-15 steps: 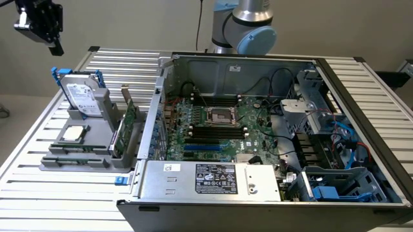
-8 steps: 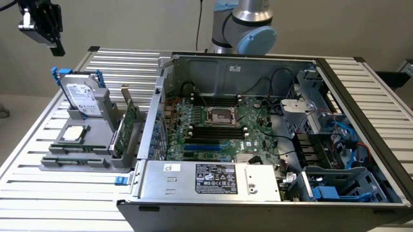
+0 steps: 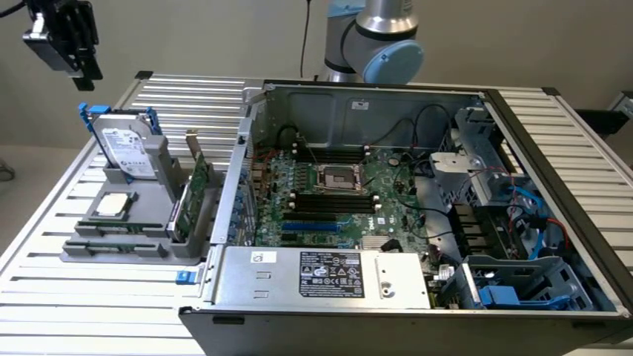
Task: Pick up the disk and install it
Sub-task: 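Pick up the disk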
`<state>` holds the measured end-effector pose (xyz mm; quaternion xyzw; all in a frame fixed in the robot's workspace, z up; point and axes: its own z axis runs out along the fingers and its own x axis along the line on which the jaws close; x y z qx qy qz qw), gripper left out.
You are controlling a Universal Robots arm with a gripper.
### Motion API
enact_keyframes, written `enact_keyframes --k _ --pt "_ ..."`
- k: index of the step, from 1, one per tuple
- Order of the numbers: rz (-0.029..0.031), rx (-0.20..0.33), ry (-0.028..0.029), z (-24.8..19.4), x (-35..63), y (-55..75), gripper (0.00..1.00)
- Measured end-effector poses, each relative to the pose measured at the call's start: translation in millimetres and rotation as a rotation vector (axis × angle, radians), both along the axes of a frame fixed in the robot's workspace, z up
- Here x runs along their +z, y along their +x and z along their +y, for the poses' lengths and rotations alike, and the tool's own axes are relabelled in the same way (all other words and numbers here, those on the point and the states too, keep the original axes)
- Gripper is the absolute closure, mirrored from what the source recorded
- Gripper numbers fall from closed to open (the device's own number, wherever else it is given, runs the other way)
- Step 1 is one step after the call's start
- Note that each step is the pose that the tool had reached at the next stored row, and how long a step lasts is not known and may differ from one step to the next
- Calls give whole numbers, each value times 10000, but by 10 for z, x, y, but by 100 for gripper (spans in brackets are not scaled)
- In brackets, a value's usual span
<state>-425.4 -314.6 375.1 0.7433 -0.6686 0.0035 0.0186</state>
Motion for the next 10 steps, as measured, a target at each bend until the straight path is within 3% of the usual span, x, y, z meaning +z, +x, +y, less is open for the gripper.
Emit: enact_keyframes --k 2,3,5,6,10 --pt "-2 -1 0 0 -5 -14 58" --pt "-4 0 1 0 -13 -20 47" --pt "-2 1 0 0 -34 -36 47" --pt "-2 5 0 0 -52 -43 40" --pt "-2 56 0 -2 -126 -74 40"
